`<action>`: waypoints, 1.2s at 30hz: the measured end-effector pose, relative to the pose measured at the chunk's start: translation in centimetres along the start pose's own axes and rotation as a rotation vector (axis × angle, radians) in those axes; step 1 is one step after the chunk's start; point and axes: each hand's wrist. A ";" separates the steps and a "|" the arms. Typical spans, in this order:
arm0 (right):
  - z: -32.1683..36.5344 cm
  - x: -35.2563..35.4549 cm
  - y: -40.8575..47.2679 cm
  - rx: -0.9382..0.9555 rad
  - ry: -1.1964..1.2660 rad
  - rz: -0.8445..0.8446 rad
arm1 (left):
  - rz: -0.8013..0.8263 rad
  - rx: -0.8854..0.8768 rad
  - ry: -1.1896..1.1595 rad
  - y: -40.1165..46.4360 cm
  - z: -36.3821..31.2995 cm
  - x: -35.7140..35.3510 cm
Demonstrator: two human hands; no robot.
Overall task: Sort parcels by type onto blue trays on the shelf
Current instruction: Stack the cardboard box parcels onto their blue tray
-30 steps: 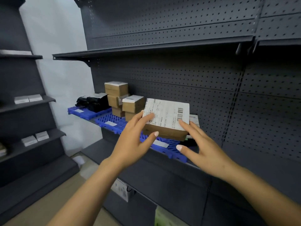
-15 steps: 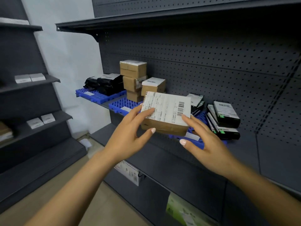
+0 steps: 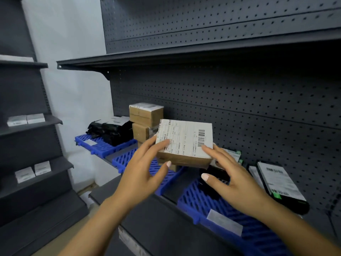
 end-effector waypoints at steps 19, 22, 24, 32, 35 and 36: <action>-4.7 -1.9 18.5 -0.020 -0.046 -0.070 | 0.007 0.046 0.038 10.7 11.5 -3.1; -5.2 -2.3 20.2 -0.043 -0.050 -0.083 | 0.037 0.041 0.020 11.6 12.8 -3.3; -5.7 -2.7 20.9 -0.056 -0.070 -0.095 | 0.066 0.036 0.018 11.9 13.7 -3.4; -6.9 -3.8 21.0 -0.076 -0.086 -0.076 | 0.104 -0.023 0.007 12.5 16.0 -3.7; -6.7 -3.9 20.6 -0.095 -0.121 -0.092 | 0.089 -0.048 0.002 12.8 16.4 -3.7; -6.6 -3.8 20.3 -0.099 -0.142 -0.104 | 0.079 -0.060 0.003 12.8 16.4 -3.7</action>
Point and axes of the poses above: each hand's wrist, its own y-axis towards the middle knuckle, its own x-axis out of the back of the hand, z = x × y, and after that the axes turned 2 degrees about -x, right-handed
